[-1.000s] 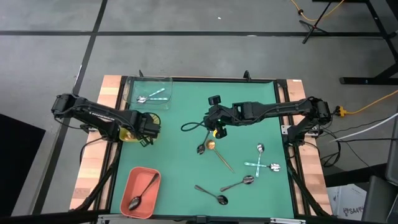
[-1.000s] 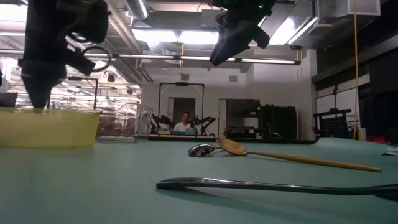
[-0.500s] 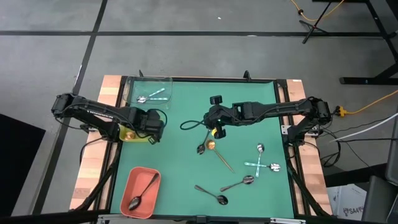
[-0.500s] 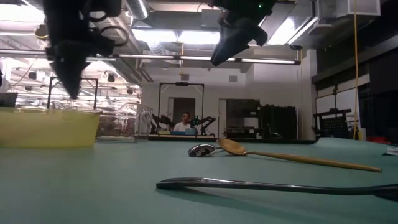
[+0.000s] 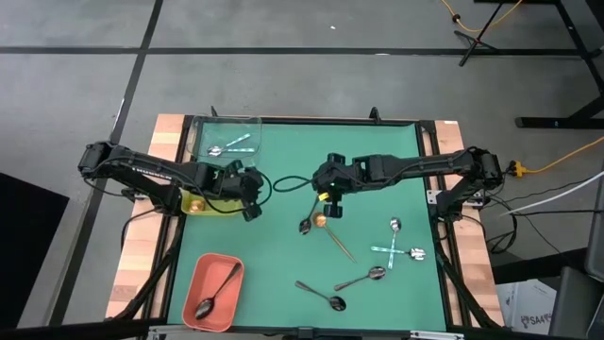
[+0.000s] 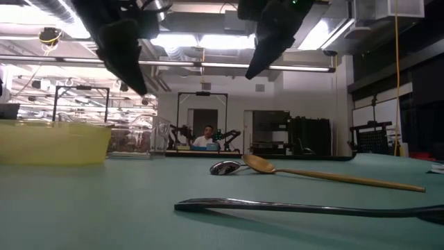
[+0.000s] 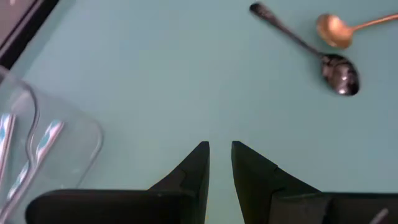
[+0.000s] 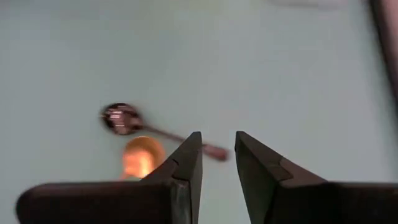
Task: Sort silverware by color (type)
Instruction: Put the gold spoon into the yellow bin
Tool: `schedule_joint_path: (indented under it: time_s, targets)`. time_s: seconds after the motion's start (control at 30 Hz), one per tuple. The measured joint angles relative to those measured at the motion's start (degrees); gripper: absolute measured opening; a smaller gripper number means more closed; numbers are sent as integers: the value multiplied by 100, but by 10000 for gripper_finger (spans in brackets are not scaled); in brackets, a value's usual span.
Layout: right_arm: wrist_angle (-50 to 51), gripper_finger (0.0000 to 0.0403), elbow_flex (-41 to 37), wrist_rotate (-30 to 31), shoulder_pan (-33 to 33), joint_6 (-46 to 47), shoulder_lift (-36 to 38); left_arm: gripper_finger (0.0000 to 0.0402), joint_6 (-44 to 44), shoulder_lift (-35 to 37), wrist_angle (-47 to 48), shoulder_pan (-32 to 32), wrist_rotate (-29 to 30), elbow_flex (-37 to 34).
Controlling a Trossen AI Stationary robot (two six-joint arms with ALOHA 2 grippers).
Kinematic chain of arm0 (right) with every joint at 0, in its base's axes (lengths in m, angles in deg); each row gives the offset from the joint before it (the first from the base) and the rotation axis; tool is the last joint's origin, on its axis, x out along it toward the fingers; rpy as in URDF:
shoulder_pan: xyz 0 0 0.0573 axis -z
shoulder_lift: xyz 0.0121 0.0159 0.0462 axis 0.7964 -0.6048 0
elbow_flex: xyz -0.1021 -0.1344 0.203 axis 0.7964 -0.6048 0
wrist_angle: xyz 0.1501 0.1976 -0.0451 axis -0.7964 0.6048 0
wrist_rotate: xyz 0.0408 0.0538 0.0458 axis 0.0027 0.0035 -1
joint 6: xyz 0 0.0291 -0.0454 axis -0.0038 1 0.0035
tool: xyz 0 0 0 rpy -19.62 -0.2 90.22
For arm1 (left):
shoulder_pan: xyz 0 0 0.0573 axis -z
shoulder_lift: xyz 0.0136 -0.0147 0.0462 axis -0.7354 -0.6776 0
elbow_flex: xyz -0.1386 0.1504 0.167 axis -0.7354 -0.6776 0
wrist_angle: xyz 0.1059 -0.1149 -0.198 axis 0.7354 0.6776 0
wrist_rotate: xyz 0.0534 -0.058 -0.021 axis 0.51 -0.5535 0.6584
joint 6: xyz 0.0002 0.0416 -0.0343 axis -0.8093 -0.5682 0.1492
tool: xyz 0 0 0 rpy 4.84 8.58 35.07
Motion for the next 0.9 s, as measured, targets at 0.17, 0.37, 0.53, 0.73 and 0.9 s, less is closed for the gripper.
schedule_joint_path:
  time_s: [0.17,0.37,0.53,0.73,0.9]
  targets:
    - [165,85,0,-230,-249,621,0,62,-305,1,-210,0,3,0]
    - [224,85,0,-232,-747,1375,0,62,-392,1,-241,0,252,0]
    - [386,85,0,110,-1236,2416,0,62,-392,1,-239,0,375,0]
    - [823,85,0,863,-1783,3937,0,62,-394,1,-239,0,380,0]
    - [861,85,-199,1127,-2128,4892,-1,62,-396,0,-239,0,380,0]
